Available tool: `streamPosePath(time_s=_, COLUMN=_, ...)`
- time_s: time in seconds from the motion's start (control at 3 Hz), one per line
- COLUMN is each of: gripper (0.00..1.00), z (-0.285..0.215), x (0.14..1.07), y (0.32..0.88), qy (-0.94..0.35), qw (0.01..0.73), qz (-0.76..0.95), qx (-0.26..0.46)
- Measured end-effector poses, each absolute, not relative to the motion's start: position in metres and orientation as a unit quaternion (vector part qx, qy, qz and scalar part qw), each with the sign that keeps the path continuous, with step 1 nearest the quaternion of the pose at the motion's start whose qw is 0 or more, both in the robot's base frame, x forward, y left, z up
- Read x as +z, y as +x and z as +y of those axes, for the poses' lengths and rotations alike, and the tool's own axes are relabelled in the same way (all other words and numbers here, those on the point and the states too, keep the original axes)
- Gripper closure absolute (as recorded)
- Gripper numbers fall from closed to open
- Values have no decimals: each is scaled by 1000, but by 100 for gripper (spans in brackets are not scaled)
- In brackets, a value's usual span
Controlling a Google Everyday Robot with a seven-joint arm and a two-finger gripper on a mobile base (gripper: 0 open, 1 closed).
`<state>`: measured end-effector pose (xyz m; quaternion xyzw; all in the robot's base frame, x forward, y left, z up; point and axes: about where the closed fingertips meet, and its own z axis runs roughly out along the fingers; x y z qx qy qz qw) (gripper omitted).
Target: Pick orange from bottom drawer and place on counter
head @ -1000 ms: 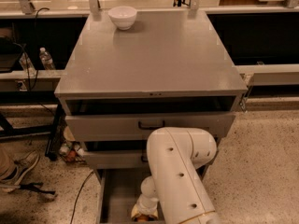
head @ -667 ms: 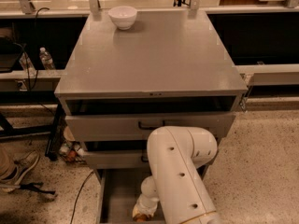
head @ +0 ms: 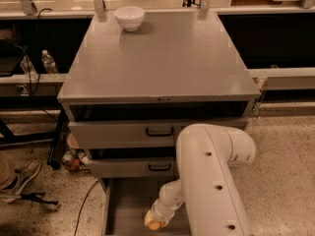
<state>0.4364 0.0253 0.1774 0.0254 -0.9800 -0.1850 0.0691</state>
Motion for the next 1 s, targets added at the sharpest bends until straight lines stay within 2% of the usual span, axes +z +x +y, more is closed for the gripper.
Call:
streamPosePath(time_s=0.33, gripper=100, z=18, x=212, y=442, qy=51, qw=47, qz=-974, qx=-217)
streamPosePath(time_s=1.0, gripper=100, z=-24, x=287, y=454, qy=80, qw=3, qz=-940, qx=-332)
